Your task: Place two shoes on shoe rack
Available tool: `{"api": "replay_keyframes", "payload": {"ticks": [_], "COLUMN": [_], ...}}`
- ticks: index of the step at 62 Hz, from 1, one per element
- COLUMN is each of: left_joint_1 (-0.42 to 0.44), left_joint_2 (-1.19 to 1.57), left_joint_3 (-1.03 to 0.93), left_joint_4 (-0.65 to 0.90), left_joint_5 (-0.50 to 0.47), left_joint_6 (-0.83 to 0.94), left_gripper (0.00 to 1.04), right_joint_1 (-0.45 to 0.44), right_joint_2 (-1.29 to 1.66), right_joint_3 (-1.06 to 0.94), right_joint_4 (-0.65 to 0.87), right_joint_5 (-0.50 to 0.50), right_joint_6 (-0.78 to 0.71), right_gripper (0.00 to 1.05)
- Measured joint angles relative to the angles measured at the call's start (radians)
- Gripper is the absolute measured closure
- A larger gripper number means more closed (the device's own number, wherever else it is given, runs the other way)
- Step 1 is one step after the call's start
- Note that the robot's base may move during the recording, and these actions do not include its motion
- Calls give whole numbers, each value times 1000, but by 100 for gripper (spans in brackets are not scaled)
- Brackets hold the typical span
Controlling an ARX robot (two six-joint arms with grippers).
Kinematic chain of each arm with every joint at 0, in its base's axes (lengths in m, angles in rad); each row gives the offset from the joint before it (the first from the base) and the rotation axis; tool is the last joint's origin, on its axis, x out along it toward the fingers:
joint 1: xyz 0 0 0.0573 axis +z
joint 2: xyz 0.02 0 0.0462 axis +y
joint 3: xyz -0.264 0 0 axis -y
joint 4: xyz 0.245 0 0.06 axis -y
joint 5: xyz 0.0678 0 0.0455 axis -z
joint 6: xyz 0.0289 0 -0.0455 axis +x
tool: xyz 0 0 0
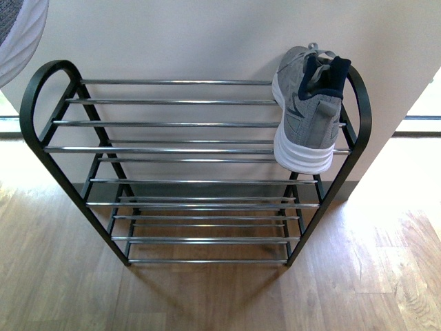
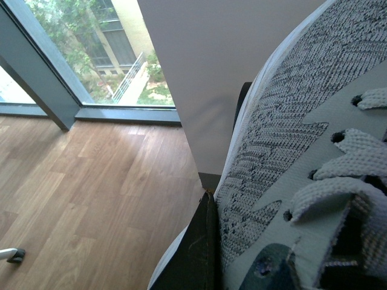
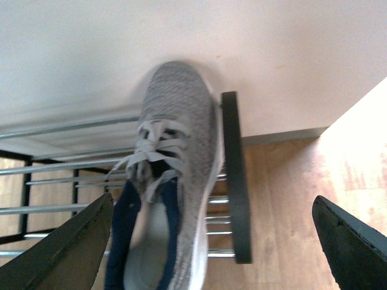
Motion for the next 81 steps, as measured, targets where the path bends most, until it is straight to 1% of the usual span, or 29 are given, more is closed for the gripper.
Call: {"api": "replay_keyframes", "payload": {"ticks": [1,2,3,4,6,7,9,10,12,14,17,18,30,38,42,48,64,69,71,81], "left_joint_1": [0,0,0,0,0,0,0,0,0,0,0,0,0,0,0,0,0,0,0,0], "left_joint_2": [0,0,0,0,0,0,0,0,0,0,0,0,0,0,0,0,0,0,0,0], "left_joint_3": [0,0,0,0,0,0,0,0,0,0,0,0,0,0,0,0,0,0,0,0], "left_joint_4": [0,0,0,0,0,0,0,0,0,0,0,0,0,0,0,0,0,0,0,0], "left_joint_5": [0,0,0,0,-2,-3,-5,-6,-6,-4,0,0,-1,-2,-1,-2,-2,-4,-4,-3], "left_joint_6": [0,0,0,0,0,0,0,0,0,0,0,0,0,0,0,0,0,0,0,0], "left_gripper": [104,103,103,103,104,104,103,104,103,103,103,103,103,103,103,103,103,103,103,104], "right_joint_1": [-1,-2,-3,-6,-8,-10,-12,-14,-18,-26,-39,-45,-62,-76,-107,-132,-136,-136,-136,-136], "right_joint_2": [-5,-15,-20,-32,-45,-59,-74,-92,-109,-147,-202,-225,-322,-418,-459,-514,-673,-679,-686,-840], "right_joint_3": [-26,-79,-105,-154,-200,-242,-280,-314,-345,-396,-462,-494,-646,-743,-778,-823,-917,-953,-966,-1012], "right_joint_4": [51,147,191,272,343,406,459,504,541,590,625,634,657,660,659,648,579,627,624,505], "right_joint_5": [0,-1,0,-2,-4,-8,-13,-14,-17,-21,-28,-31,-52,-66,-116,-118,-124,-124,-124,-124], "right_joint_6": [-11,-29,-42,-51,-63,-75,-80,-90,-93,-100,-106,-107,-119,-122,-123,-123,-123,-123,-124,-123], "right_gripper": [27,30,32,35,39,42,46,49,53,60,70,76,104,103,103,103,103,103,103,103]}}
